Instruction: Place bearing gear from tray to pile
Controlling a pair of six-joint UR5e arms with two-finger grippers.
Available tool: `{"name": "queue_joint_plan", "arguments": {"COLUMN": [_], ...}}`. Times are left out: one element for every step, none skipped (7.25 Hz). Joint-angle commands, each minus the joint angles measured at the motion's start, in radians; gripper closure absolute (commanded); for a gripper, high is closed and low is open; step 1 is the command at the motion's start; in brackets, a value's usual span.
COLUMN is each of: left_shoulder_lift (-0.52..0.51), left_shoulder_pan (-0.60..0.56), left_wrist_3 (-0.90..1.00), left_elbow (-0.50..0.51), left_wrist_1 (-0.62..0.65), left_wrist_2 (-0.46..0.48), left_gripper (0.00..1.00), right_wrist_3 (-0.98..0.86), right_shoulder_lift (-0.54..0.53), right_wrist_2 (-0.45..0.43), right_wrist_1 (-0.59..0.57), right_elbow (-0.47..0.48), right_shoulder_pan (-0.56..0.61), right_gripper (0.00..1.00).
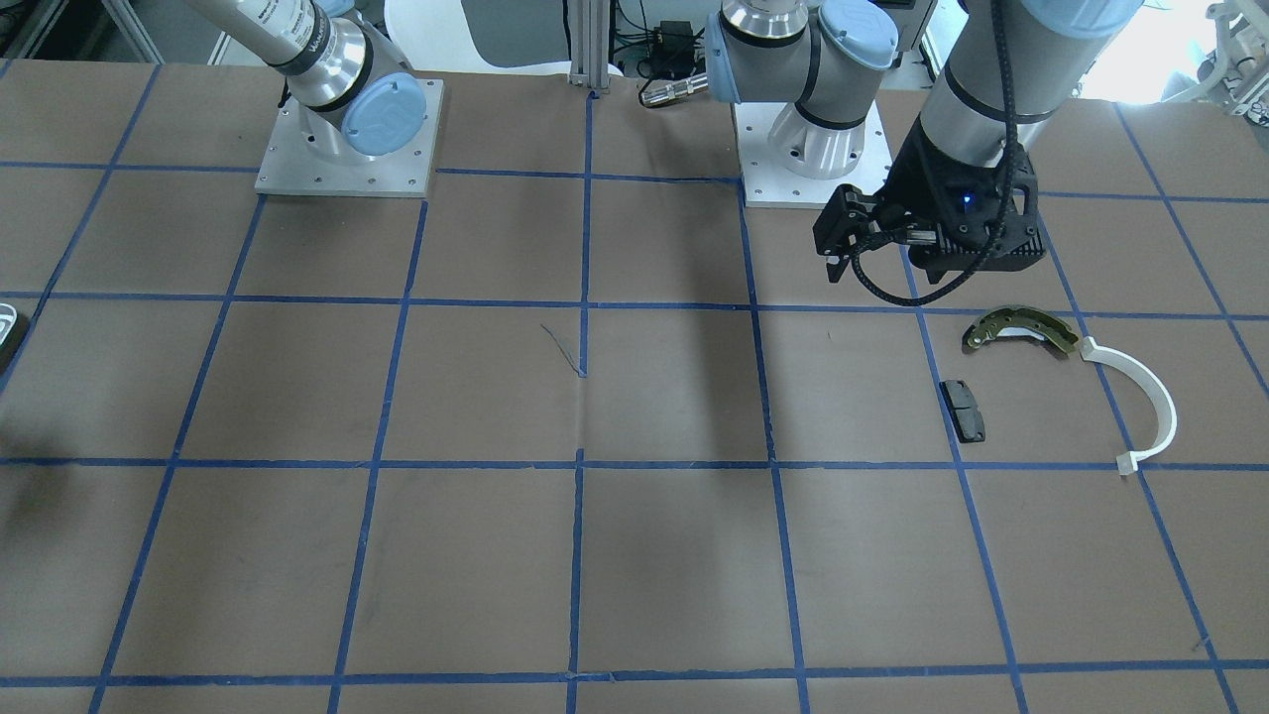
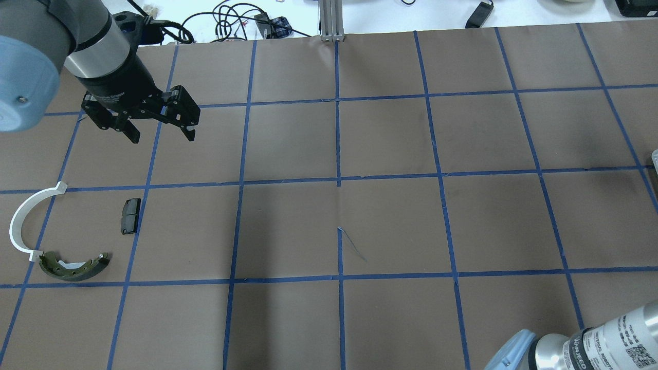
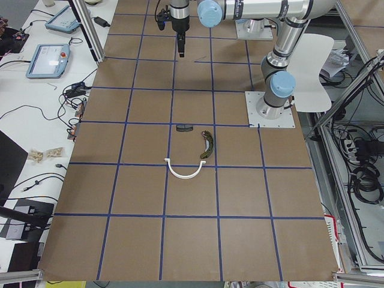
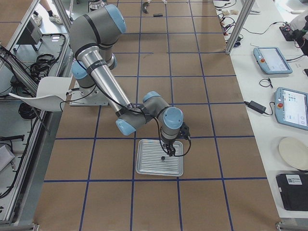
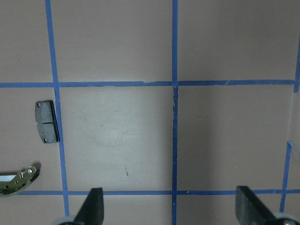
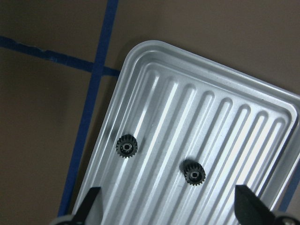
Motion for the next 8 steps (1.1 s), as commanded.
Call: {"name": "queue_joint_plan", "arguments": {"left_shoulder_lift": [0.0, 0.0, 0.002, 0.002, 0.002, 0.002, 0.006, 0.011], "left_shoulder_pan": [-0.001, -0.001, -0.001, -0.001, -0.001, -0.001, -0.001, -0.001], "left_wrist_3": [0.0, 0.0, 0.0, 0.0, 0.0, 0.0, 0.0, 0.0], "left_elbow": [0.0, 0.0, -0.001, -0.001, -0.001, -0.003, -0.02, -0.037], "left_wrist_1": [0.003, 0.0, -0.001, -0.006, -0.007, -0.009, -0.004, 0.006], "left_wrist_2": [-0.001, -0.001, -0.001, -0.001, -0.001, -0.001, 0.001, -0.001], "left_gripper": [0.0, 0.0, 0.0, 0.0, 0.0, 0.0, 0.0, 0.0], "right_wrist_3": [-0.061, -0.064, -0.051, -0.029, -0.021, -0.021, -0.021, -0.023], "right_shoulder_lift": [0.057, 0.087, 0.098, 0.101, 0.101, 0.101, 0.101, 0.103], "right_wrist_2": [0.0, 0.004, 0.005, 0.005, 0.004, 0.004, 0.004, 0.002], "right_wrist_1": [-0.009, -0.009, -0.028, -0.09, -0.097, -0.095, -0.095, -0.094], "right_elbow": [-0.029, -0.033, -0.023, -0.001, 0.013, 0.011, 0.013, 0.013], "right_shoulder_pan": [-0.028, -0.037, -0.037, -0.037, -0.037, -0.037, -0.037, -0.036], "right_gripper": [0.0, 0.0, 0.0, 0.0, 0.0, 0.0, 0.0, 0.0]}}
